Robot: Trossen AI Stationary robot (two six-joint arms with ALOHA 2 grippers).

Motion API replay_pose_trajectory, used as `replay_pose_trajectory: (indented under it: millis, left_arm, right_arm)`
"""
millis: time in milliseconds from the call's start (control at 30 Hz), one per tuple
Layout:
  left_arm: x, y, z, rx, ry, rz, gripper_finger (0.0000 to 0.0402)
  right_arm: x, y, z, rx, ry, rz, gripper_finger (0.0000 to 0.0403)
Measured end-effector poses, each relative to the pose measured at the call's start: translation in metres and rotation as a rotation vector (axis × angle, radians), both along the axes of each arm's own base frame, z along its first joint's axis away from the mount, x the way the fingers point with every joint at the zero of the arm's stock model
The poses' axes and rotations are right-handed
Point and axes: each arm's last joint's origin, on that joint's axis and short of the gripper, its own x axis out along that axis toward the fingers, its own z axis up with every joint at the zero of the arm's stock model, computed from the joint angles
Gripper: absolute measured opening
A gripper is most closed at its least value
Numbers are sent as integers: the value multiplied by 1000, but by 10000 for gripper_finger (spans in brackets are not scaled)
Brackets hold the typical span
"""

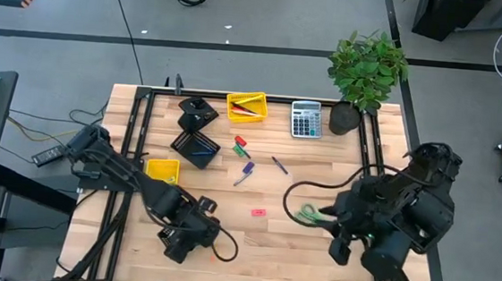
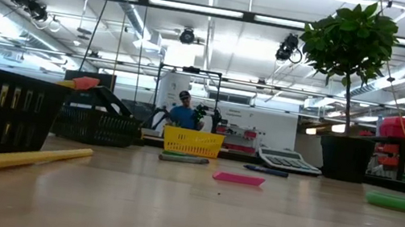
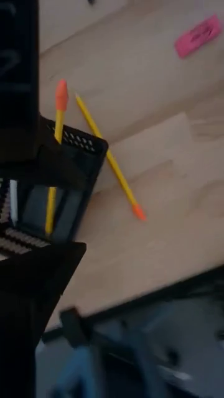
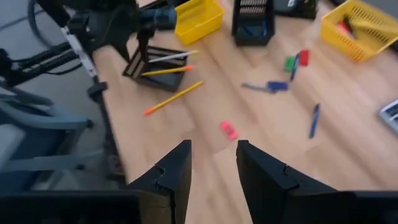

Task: Sort crayons/erasers/pens/pencils in bins
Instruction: Put the yellow pencil into the bottom black basket

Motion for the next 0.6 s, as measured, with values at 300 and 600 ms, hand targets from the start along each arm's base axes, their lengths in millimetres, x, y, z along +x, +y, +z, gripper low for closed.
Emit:
replay_pose_trajectory:
  millis: [300,600]
  left_arm:
    - [33,2,-37,49,-4,-158,199]
    - [42,-1,-60,114,-7,-457,201]
  right_arm:
    - [18,-19,0,-118,34,23,133]
    - [26,-29,0,-101,28,-43,133]
